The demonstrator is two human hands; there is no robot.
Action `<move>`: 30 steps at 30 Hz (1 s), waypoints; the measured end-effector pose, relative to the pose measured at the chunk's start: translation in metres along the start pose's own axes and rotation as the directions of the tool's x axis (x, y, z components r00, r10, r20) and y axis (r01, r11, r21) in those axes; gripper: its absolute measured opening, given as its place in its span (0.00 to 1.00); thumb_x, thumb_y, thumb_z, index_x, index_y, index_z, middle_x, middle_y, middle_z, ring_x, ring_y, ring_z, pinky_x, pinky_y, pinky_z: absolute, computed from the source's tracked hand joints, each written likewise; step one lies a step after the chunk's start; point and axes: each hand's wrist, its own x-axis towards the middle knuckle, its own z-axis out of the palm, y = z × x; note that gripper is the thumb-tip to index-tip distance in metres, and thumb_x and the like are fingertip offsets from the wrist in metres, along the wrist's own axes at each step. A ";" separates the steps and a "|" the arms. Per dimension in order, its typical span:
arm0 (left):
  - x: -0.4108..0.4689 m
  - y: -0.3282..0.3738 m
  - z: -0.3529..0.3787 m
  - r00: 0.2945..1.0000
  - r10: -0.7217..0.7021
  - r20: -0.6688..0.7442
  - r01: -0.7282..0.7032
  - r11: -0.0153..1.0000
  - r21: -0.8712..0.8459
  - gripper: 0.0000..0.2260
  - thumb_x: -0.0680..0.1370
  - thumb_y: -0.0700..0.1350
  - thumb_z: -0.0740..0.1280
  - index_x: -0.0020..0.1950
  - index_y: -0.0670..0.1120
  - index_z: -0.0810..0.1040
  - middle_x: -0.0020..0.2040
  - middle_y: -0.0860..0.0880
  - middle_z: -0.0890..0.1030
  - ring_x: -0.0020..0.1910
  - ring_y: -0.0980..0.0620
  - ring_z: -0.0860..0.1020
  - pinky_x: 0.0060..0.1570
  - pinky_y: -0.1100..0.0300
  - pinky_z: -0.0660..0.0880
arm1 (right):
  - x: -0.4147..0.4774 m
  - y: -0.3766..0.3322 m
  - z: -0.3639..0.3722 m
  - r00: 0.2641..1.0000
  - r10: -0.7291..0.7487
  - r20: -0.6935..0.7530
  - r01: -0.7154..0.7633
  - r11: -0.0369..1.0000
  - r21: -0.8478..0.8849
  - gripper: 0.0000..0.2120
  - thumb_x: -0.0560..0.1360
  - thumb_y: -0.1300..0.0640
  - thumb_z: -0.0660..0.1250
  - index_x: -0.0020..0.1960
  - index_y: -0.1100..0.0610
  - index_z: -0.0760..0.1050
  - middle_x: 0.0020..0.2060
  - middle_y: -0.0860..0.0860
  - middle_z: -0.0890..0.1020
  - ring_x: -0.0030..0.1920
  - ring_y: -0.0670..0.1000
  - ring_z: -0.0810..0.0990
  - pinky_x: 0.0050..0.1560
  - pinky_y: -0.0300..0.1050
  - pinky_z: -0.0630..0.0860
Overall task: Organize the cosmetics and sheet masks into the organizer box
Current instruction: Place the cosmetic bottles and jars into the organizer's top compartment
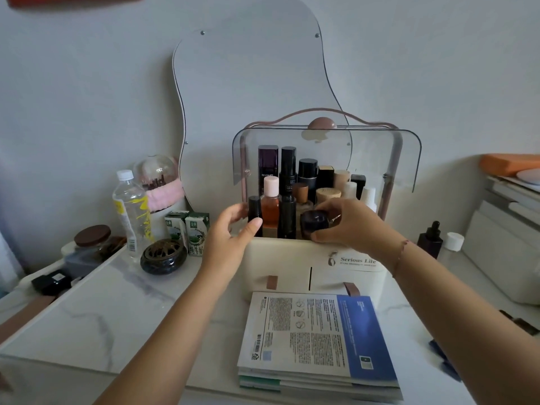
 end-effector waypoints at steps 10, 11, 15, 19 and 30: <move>0.013 0.007 -0.002 0.993 -0.007 0.118 0.024 0.990 -0.138 0.13 0.76 0.42 0.69 0.60 0.53 0.78 0.56 0.57 0.82 0.56 0.62 0.79 0.55 0.67 0.71 | 0.011 -0.018 0.012 0.994 -0.003 0.106 0.006 1.000 -0.025 0.11 0.67 0.51 0.74 0.48 0.49 0.78 0.35 0.43 0.79 0.33 0.41 0.75 0.31 0.30 0.72; 0.013 0.007 -0.003 0.994 -0.010 0.112 0.027 0.988 -0.149 0.13 0.76 0.41 0.68 0.60 0.50 0.78 0.56 0.55 0.82 0.55 0.61 0.79 0.54 0.67 0.72 | 0.011 -0.019 0.012 0.992 0.002 0.124 0.000 1.000 -0.019 0.10 0.67 0.51 0.74 0.48 0.48 0.78 0.35 0.44 0.79 0.33 0.42 0.75 0.32 0.31 0.72; 0.015 0.008 -0.005 0.994 -0.005 0.110 0.024 0.985 -0.174 0.13 0.77 0.40 0.68 0.61 0.47 0.78 0.56 0.53 0.82 0.54 0.60 0.80 0.53 0.70 0.72 | 0.013 -0.023 0.011 0.987 0.033 0.160 -0.026 0.999 -0.045 0.12 0.69 0.50 0.72 0.50 0.54 0.79 0.37 0.49 0.79 0.33 0.44 0.74 0.33 0.35 0.70; 0.012 0.009 0.016 0.989 -0.009 0.148 0.039 0.979 -0.199 0.13 0.77 0.40 0.68 0.61 0.47 0.78 0.56 0.53 0.83 0.55 0.59 0.80 0.53 0.70 0.73 | 0.003 -0.010 -0.002 0.982 0.095 0.164 -0.067 0.984 -0.166 0.10 0.74 0.56 0.66 0.52 0.57 0.81 0.43 0.58 0.83 0.34 0.48 0.74 0.34 0.39 0.72; -0.023 0.003 -0.006 0.975 0.113 -0.193 -0.099 0.992 0.079 0.18 0.75 0.50 0.69 0.63 0.51 0.74 0.59 0.55 0.78 0.58 0.58 0.76 0.59 0.67 0.69 | -0.052 0.009 -0.002 0.921 -0.082 -0.380 0.174 0.961 0.215 0.10 0.74 0.58 0.67 0.54 0.49 0.78 0.46 0.42 0.82 0.46 0.39 0.80 0.47 0.28 0.76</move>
